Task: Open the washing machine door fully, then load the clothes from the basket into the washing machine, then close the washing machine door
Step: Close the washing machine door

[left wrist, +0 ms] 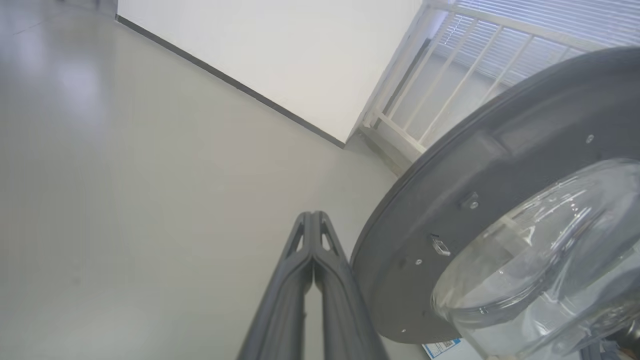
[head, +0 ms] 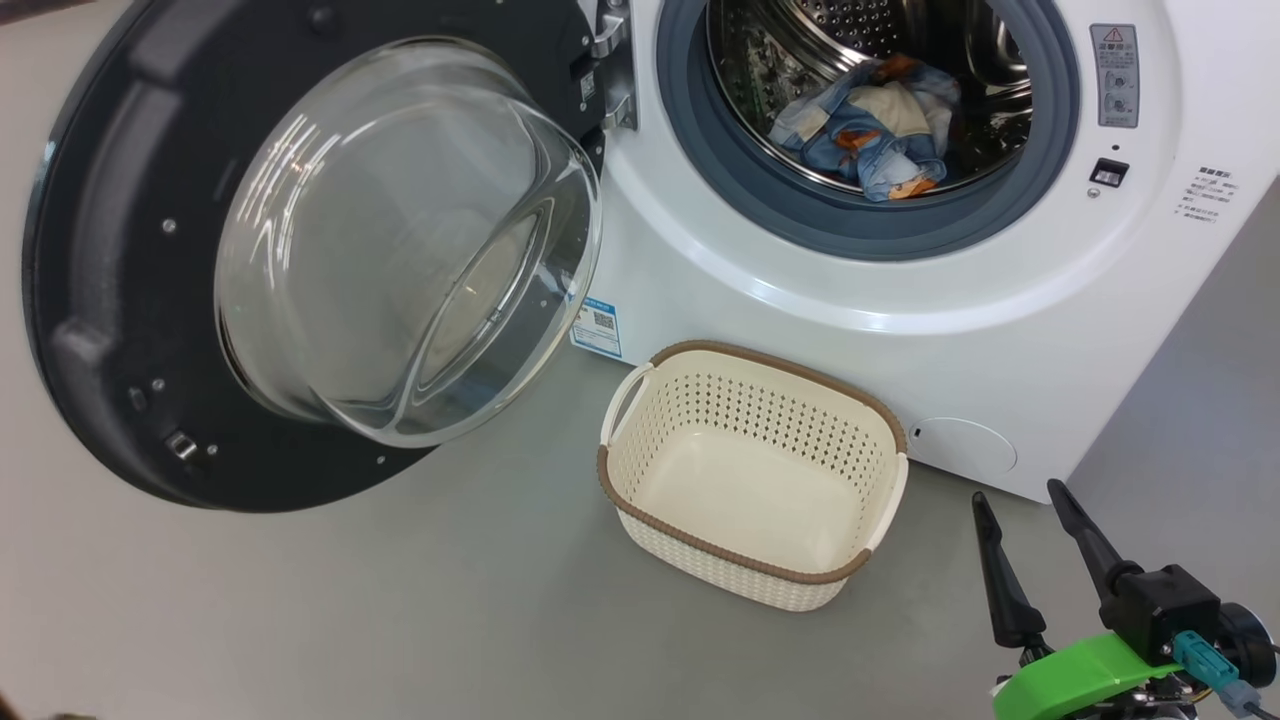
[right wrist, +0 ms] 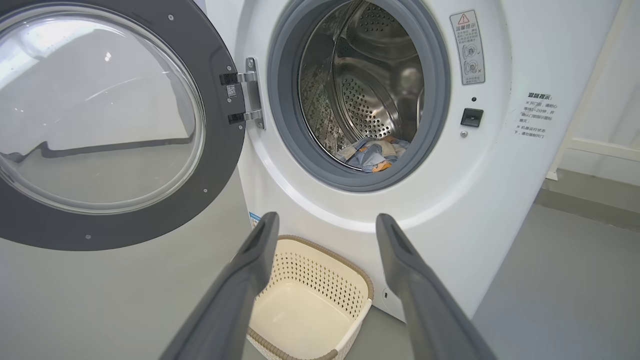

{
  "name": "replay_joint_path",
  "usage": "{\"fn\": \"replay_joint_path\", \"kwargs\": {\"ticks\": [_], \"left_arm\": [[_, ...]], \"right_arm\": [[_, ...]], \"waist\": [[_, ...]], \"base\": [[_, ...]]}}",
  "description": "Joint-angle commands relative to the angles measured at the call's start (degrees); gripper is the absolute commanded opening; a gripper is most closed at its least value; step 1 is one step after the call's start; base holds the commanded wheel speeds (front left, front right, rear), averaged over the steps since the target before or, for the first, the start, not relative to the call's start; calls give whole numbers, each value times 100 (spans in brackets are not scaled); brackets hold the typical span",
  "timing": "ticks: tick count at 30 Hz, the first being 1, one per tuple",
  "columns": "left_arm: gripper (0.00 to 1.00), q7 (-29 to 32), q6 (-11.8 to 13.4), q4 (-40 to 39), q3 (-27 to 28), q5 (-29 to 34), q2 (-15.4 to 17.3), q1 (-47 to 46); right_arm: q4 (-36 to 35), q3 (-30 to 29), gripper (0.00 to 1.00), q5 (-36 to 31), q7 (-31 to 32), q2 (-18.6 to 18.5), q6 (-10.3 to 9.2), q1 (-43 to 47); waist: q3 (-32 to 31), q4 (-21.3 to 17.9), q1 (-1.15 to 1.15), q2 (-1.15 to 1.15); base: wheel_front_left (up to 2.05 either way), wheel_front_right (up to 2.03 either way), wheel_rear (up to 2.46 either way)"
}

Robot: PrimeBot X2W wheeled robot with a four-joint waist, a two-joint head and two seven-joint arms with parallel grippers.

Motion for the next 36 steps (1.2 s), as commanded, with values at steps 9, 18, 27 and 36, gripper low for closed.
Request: {"fn": "replay_joint_path", "kwargs": {"ticks": [9, 18, 27, 36], "left_arm": [[0, 194, -446, 1583, 1721, -1086, 1048, -1781], [0, 1265, -478, 2772, 2550, -2586, 2202, -3391], [0, 1823, -133, 3455, 2367, -2775, 2646, -4285], [0, 2445, -84, 3969, 1984, -2778, 2720, -4719]], "right_arm": [[-143, 70, 100, 33, -44, 24, 9, 107], [-73, 224, 100, 79, -44, 29, 9, 170], [7, 378, 100, 27, -44, 30, 9, 212], [60, 465, 100, -1, -44, 30, 9, 247]], "waist": [[-145, -132, 0, 0], [-200, -428, 0, 0], [-237, -743, 0, 0], [-252, -1154, 0, 0]], "base": [[0, 0, 0], [0, 0, 0], [0, 0, 0], [0, 0, 0]]}}
